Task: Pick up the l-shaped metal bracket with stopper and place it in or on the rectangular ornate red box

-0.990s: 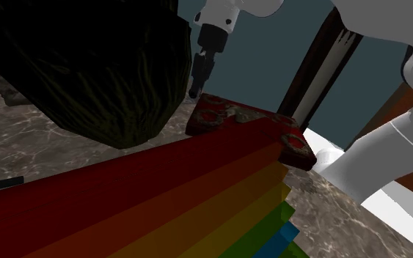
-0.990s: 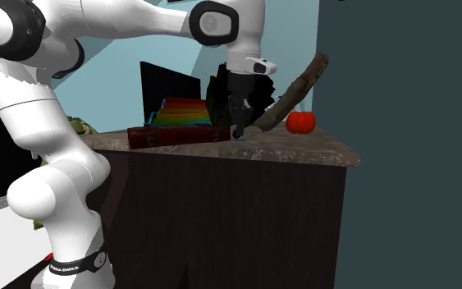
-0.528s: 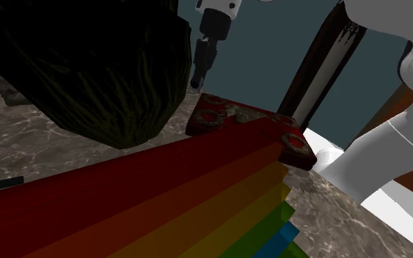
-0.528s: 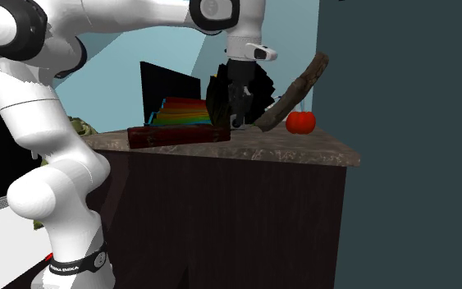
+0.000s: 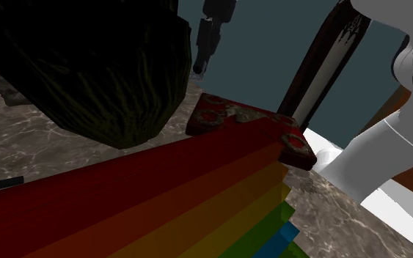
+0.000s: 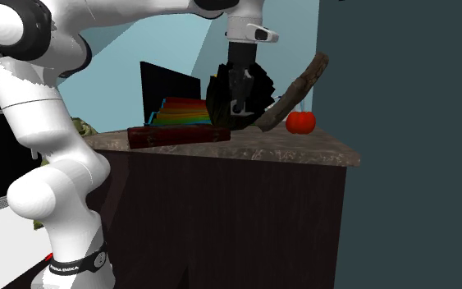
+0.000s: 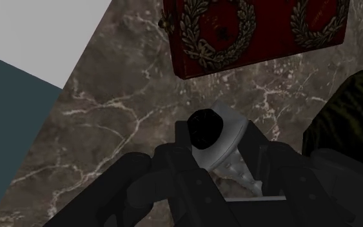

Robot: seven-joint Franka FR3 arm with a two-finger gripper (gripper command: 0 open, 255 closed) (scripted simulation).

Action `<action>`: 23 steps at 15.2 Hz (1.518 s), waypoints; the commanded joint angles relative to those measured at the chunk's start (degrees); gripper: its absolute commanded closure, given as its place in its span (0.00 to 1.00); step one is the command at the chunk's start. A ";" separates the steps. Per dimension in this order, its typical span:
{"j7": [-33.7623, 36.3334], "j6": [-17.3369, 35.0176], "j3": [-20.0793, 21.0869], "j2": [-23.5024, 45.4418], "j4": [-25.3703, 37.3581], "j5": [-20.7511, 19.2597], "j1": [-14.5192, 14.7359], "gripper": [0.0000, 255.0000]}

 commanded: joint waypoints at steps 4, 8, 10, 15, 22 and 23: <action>1.05 -3.90 -0.19 1.54 5.55 0.10 0.02 1.00; 1.45 -5.86 -0.36 0.20 6.20 0.25 -0.02 1.00; 1.29 -6.29 -0.54 -4.25 2.12 0.36 -0.10 1.00; 1.21 -8.58 -1.06 -14.87 -6.34 0.56 -0.30 1.00; 1.86 -14.28 -2.06 -28.74 -14.59 0.68 -0.45 1.00; 2.07 -15.53 -2.27 -31.04 -15.64 0.69 -0.47 1.00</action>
